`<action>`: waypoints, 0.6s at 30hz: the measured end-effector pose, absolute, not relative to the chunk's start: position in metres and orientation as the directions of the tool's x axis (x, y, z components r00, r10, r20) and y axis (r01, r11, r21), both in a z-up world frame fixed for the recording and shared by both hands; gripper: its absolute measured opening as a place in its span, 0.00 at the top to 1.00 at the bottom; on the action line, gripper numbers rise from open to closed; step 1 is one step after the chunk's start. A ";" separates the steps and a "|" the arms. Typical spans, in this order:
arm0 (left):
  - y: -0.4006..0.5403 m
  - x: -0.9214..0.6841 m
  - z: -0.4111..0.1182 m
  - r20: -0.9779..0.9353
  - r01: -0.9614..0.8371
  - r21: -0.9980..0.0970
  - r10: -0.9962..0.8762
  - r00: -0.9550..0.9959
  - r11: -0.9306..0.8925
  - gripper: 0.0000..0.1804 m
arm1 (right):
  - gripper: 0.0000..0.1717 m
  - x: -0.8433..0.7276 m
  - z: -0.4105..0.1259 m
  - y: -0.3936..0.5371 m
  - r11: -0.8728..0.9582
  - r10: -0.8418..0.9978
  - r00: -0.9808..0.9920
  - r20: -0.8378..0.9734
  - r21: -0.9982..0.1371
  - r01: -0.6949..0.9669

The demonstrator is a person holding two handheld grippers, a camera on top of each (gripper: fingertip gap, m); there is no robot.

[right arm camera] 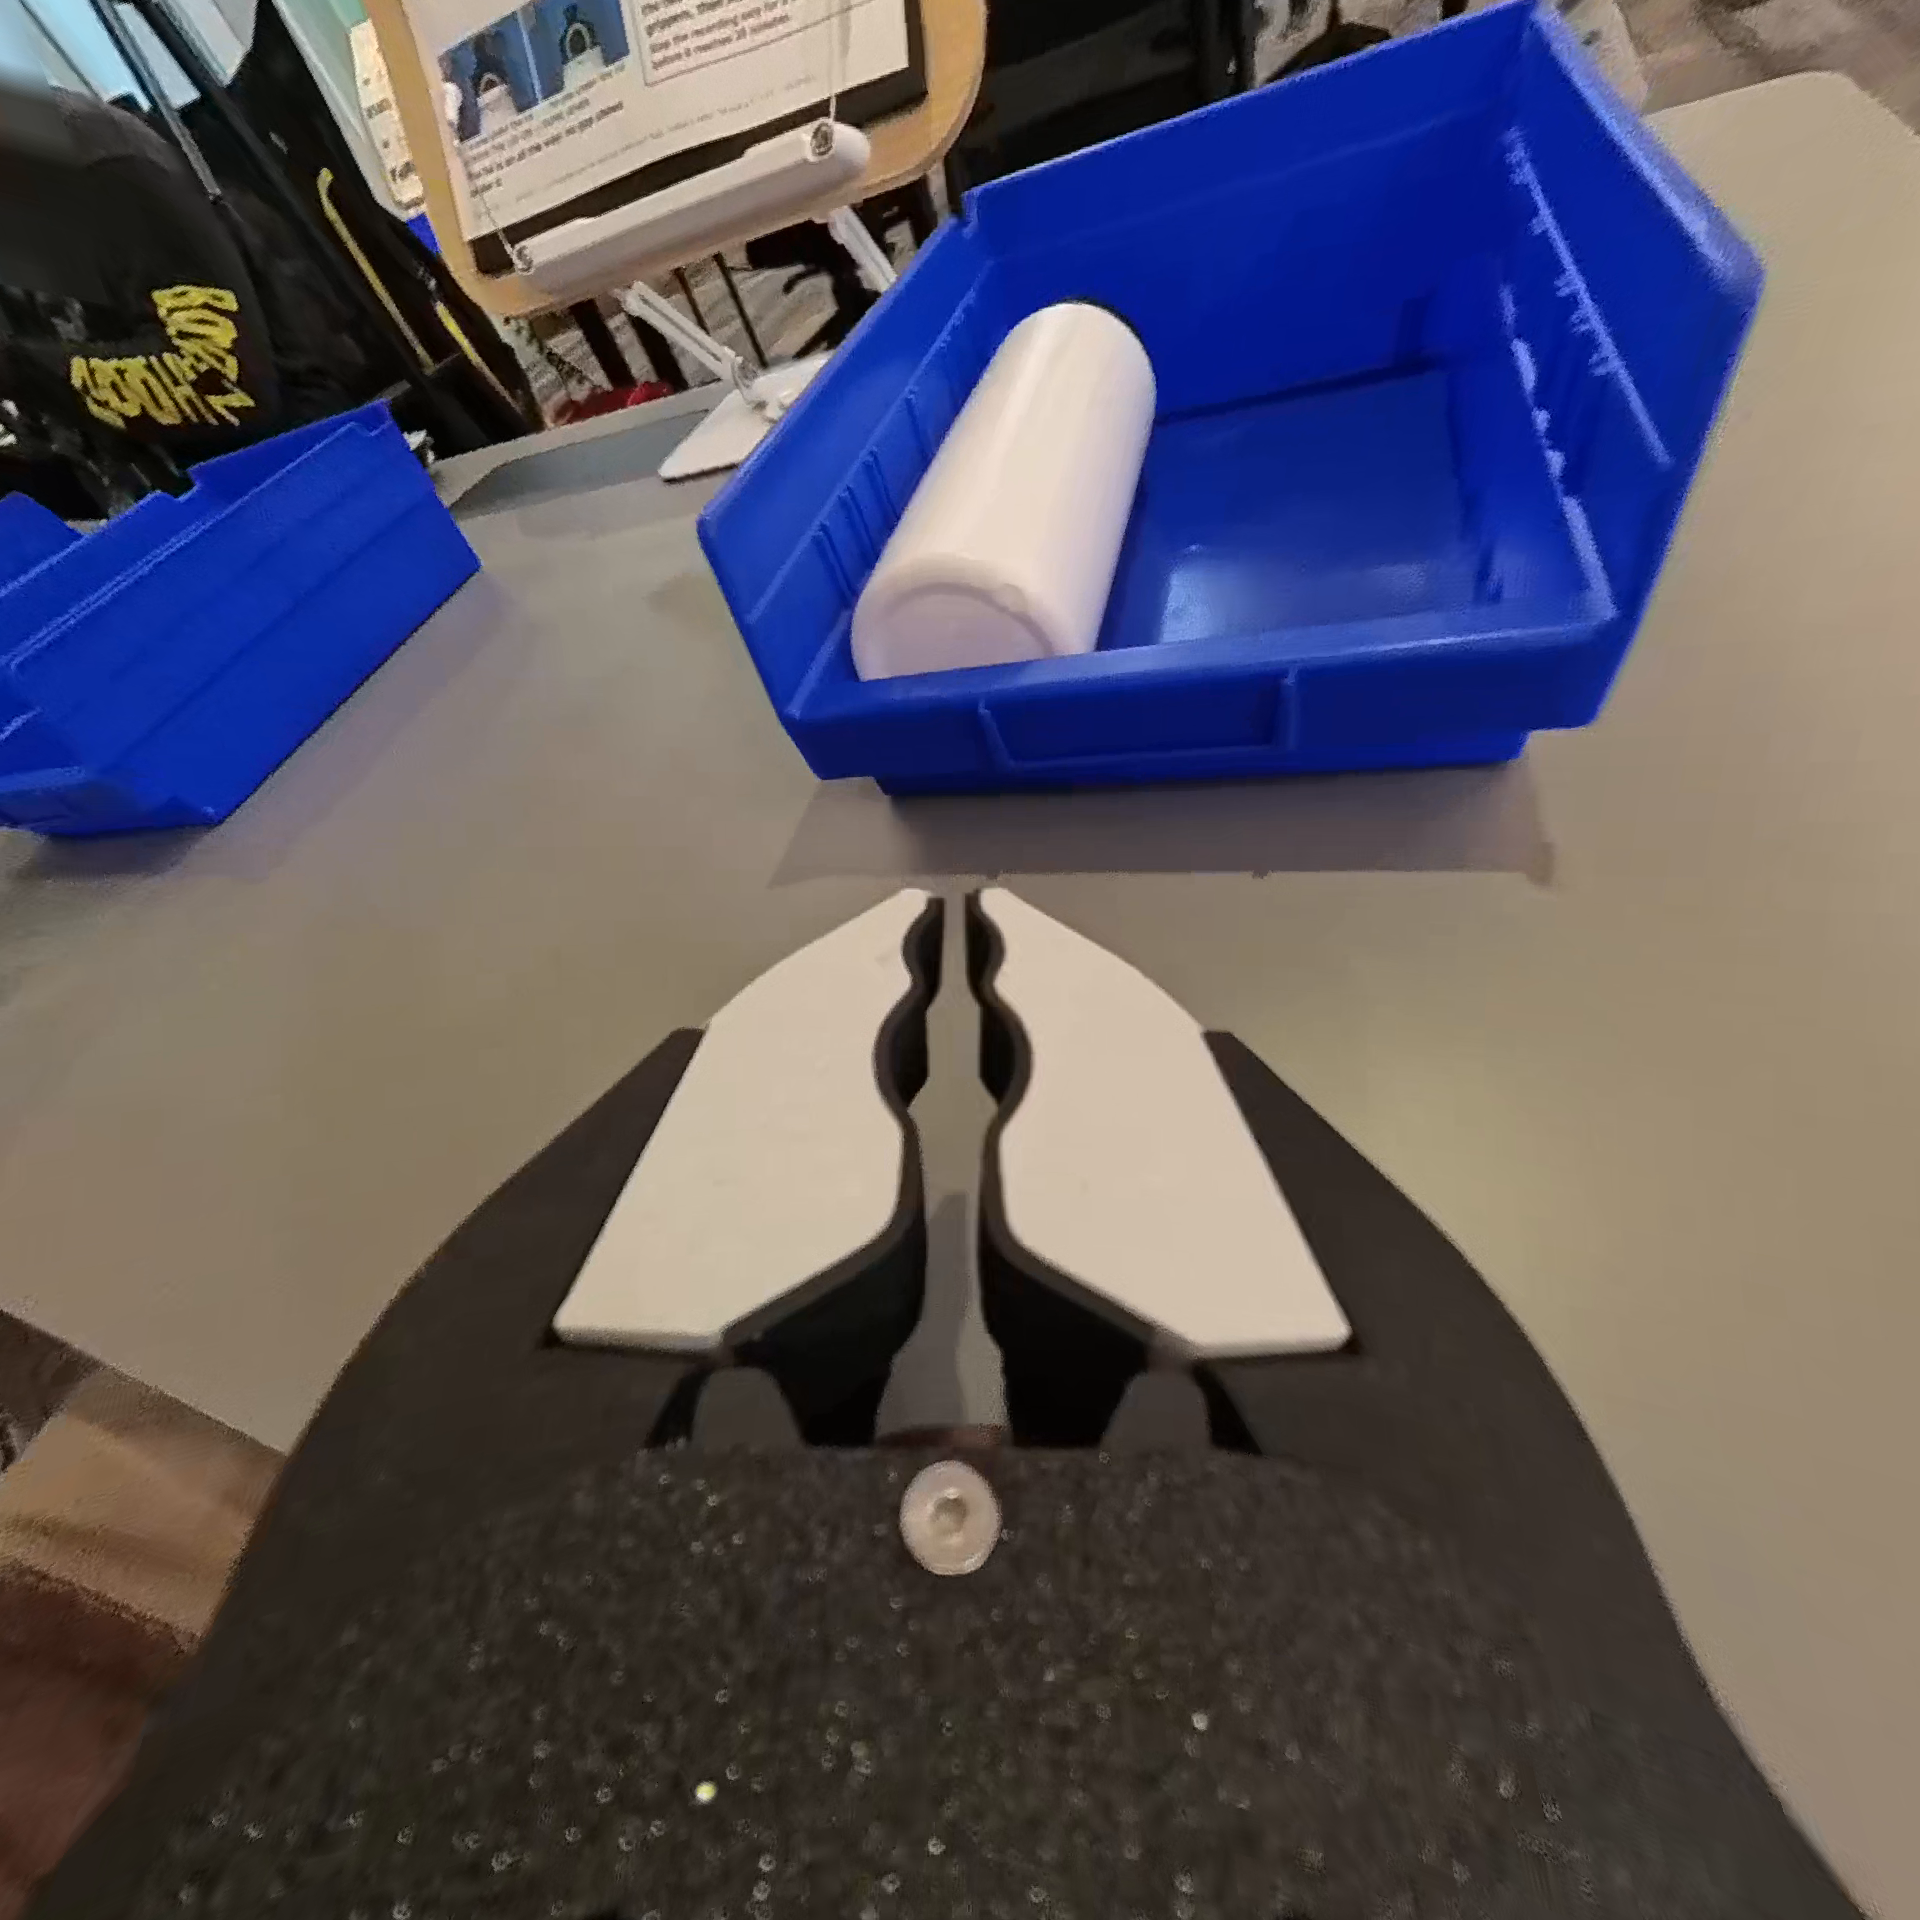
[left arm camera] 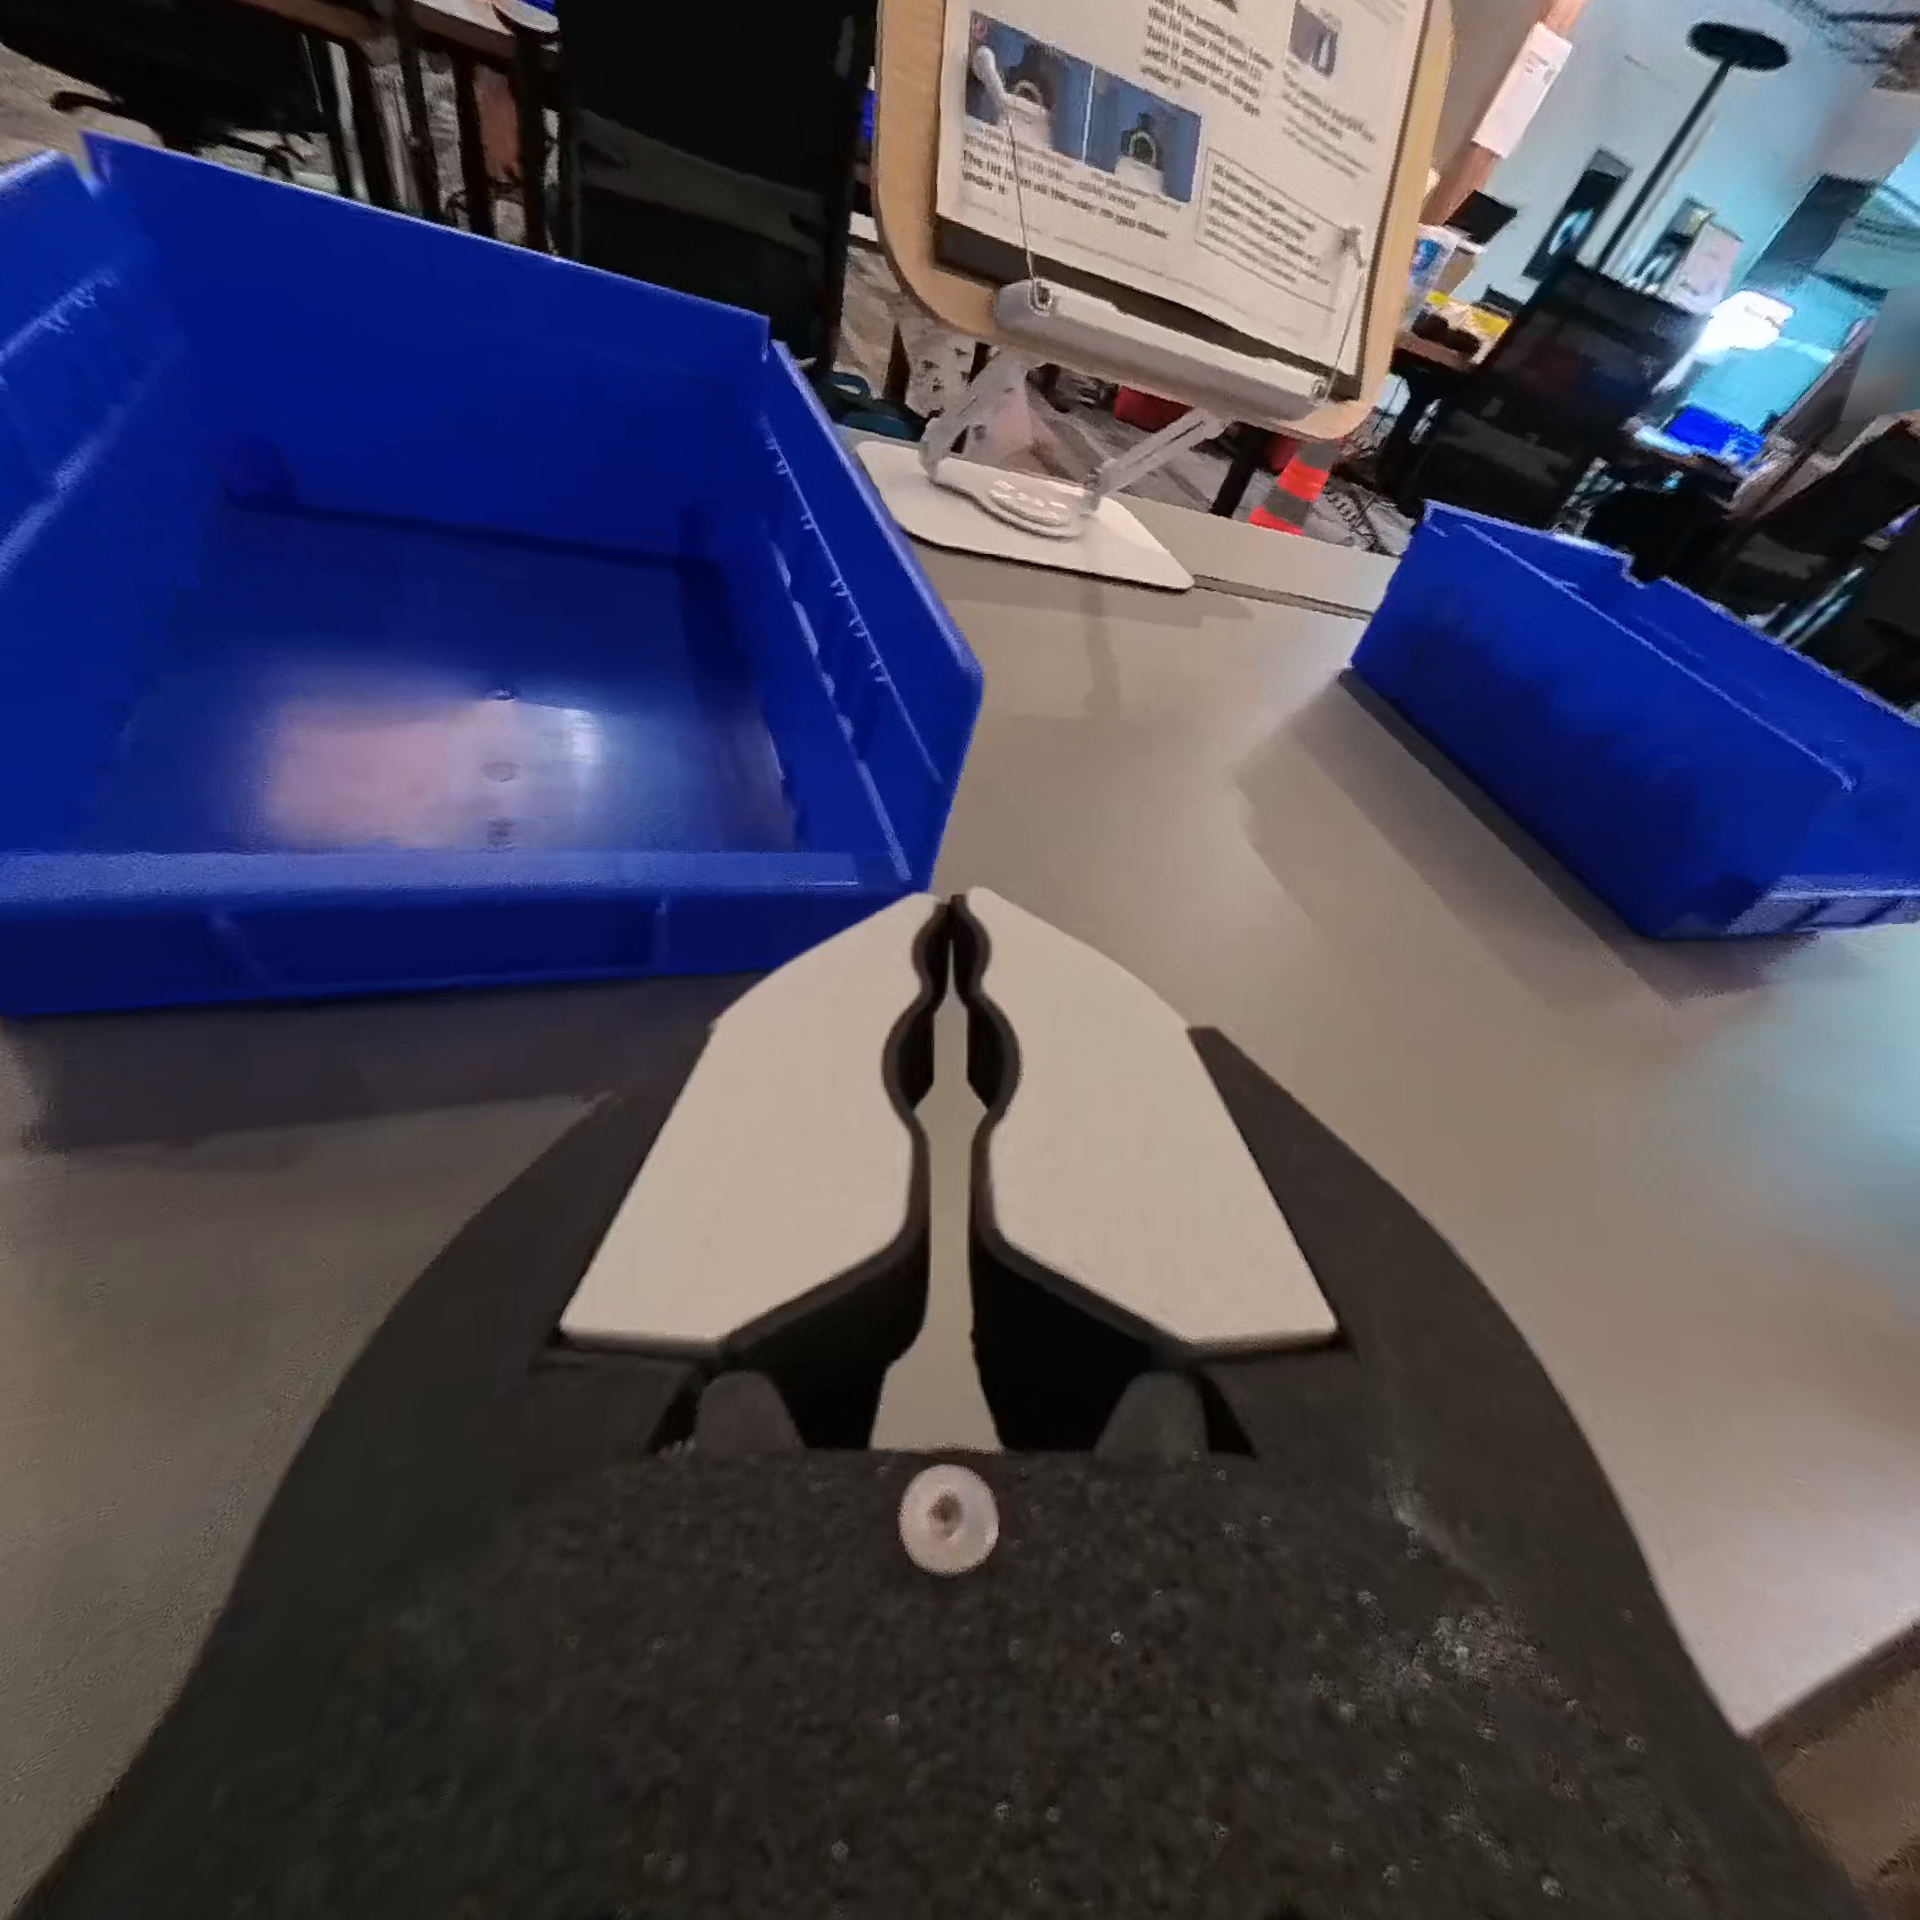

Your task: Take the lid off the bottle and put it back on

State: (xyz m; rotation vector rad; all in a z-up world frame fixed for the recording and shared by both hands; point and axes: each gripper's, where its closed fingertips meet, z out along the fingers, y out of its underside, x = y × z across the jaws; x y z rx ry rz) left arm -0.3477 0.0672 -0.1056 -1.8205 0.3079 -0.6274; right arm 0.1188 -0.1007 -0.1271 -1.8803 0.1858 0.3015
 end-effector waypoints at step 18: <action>0.030 -0.005 -0.092 0.367 -0.138 -0.860 -0.784 0.500 -0.491 0.43 | 0.88 0.136 -0.133 -0.123 -0.318 -0.041 0.924 -0.379 -0.872 -0.372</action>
